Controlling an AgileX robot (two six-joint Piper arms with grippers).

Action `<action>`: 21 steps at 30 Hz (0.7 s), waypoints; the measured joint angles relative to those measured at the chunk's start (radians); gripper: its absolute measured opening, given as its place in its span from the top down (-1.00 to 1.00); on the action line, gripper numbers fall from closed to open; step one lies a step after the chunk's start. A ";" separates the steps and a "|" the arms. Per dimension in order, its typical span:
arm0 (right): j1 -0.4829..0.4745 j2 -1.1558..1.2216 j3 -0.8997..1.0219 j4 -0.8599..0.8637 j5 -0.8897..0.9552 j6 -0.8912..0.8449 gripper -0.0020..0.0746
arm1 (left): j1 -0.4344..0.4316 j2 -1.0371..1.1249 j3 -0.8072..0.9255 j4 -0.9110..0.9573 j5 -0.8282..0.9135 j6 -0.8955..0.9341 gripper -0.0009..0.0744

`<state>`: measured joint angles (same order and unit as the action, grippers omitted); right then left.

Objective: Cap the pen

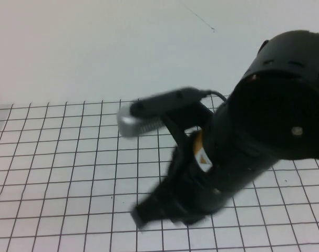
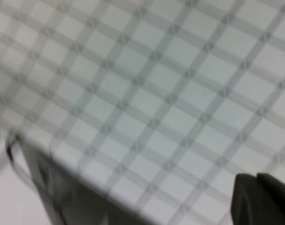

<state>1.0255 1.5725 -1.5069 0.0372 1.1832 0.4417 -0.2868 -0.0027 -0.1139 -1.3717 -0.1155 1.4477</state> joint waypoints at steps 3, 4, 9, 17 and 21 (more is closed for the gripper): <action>0.006 -0.030 0.024 0.147 0.134 -0.256 0.96 | 0.003 0.000 0.074 -0.012 -0.043 0.002 0.82; 0.011 -0.047 0.037 0.199 0.131 -0.386 0.96 | 0.004 0.000 0.104 -0.012 -0.045 0.000 0.82; 0.011 -0.184 0.073 0.351 0.025 -0.735 0.96 | 0.006 -0.001 0.117 -0.017 -0.057 -0.092 0.82; -0.090 -0.538 0.329 0.283 -0.522 -0.764 0.95 | 0.011 -0.001 0.117 0.559 -0.096 -0.648 0.82; -0.242 -0.743 0.553 0.257 -0.652 -0.764 0.96 | 0.065 -0.001 0.117 0.994 0.100 -1.059 0.82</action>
<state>0.7837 0.8296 -0.9536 0.2937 0.5314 -0.3225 -0.2216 -0.0035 0.0031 -0.3781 -0.0158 0.3887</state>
